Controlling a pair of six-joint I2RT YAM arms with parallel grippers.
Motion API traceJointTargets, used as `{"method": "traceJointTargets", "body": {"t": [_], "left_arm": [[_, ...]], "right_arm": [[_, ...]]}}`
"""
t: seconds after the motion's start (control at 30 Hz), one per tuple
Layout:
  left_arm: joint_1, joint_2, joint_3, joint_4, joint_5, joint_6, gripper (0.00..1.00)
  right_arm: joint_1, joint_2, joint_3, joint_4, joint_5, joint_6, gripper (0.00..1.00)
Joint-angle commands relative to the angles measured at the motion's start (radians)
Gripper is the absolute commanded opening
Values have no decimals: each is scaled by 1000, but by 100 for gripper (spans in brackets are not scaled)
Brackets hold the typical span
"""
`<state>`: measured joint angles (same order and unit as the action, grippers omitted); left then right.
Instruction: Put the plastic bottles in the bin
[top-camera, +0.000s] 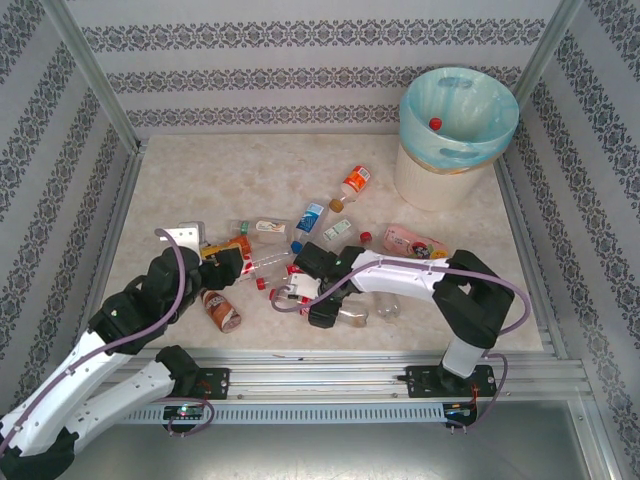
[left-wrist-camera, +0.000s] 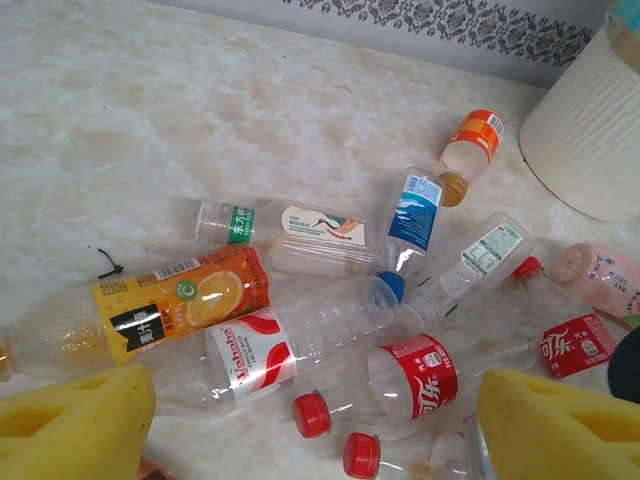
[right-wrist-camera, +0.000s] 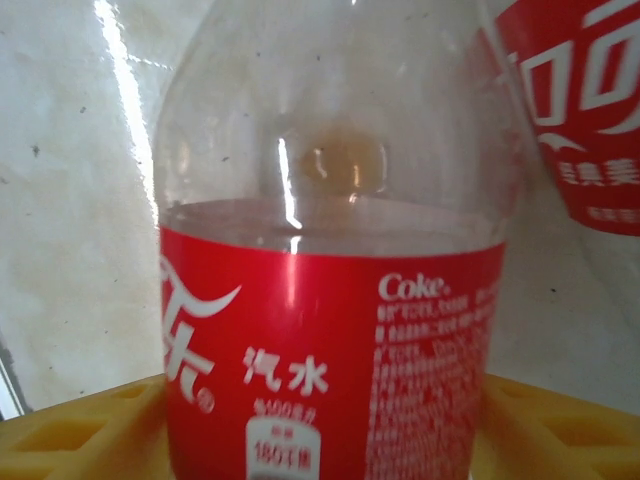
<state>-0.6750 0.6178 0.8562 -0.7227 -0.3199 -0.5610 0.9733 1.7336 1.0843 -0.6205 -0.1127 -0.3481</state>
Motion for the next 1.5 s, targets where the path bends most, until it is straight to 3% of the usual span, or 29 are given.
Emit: {"method": "traceJointTargets", "body": {"t": [0.0, 0.17, 0.43, 0.67, 0.77, 0.93, 1.03, 1.3, 1.47], "left_arm": [[-8, -28, 17, -46, -34, 24, 85], [-8, -37, 27, -43, -42, 43, 85], [-8, -39, 25, 85, 59, 188, 84], [-8, -12, -43, 389, 403, 349, 84], [-8, 30, -83, 560, 563, 339, 85], [-12, 108, -190, 986, 803, 237, 89], [-21, 167, -216, 1131, 834, 212, 94], [-108, 289, -160, 1146, 889, 283, 98], [-135, 347, -139, 1160, 854, 291, 98]], "right_arm": [[8, 16, 38, -20, 27, -14, 70], [8, -28, 38, -28, -13, 8, 63], [-30, -302, -23, 48, -191, 107, 56], [-173, -556, -31, 236, -299, 298, 52], [-235, -643, -39, 325, -305, 393, 50], [-321, -755, -105, 553, -355, 603, 49], [-321, -788, -129, 642, -383, 659, 49], [-299, -794, -150, 737, -407, 716, 49], [-271, -786, -156, 786, -403, 732, 48]]}}
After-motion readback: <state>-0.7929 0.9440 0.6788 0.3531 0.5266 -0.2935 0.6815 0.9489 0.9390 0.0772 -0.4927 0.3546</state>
